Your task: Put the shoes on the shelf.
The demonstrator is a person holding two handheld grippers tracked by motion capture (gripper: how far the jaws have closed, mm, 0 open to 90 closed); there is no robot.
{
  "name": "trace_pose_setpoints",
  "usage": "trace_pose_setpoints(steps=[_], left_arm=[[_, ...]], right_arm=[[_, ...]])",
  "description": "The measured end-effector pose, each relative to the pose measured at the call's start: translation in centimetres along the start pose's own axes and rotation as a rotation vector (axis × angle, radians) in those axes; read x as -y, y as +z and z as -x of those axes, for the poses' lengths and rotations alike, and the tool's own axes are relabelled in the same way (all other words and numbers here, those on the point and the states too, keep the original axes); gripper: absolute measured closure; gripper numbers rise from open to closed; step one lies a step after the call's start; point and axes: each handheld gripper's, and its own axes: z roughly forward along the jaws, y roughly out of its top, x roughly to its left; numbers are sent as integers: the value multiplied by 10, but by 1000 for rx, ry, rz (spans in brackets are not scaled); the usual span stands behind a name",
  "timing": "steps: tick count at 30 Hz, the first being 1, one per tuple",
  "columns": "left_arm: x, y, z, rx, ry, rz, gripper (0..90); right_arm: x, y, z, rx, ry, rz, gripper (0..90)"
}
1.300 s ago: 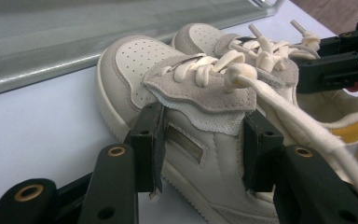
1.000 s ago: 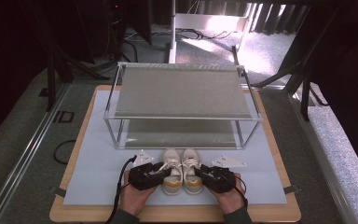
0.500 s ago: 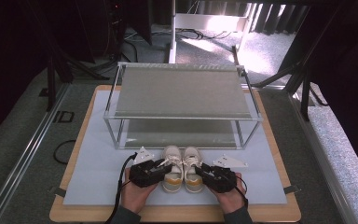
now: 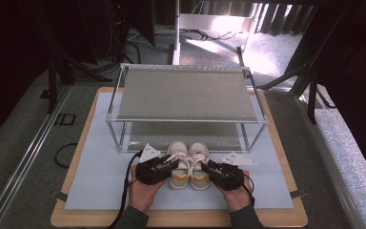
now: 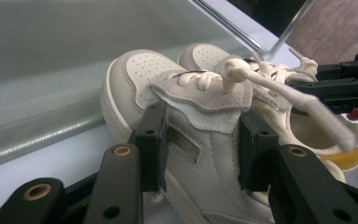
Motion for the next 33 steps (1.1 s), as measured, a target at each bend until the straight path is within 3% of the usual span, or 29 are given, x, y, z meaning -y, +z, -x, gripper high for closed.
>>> trace_pose_setpoints(steps=[5, 14, 23, 33], left_arm=[[-4, 6, 1, -12, -28, 37, 592], [-17, 21, 2, -30, -29, 66, 593], [-24, 31, -6, -45, -27, 86, 594], [-25, 50, -19, -70, -70, 124, 595]], right_arm=[[-5, 2, 9, -3, 11, 23, 718], [-13, 3, 22, 25, 27, 49, 718], [-15, 13, 32, 31, 72, 85, 718], [-18, 32, 44, 42, 108, 100, 718]])
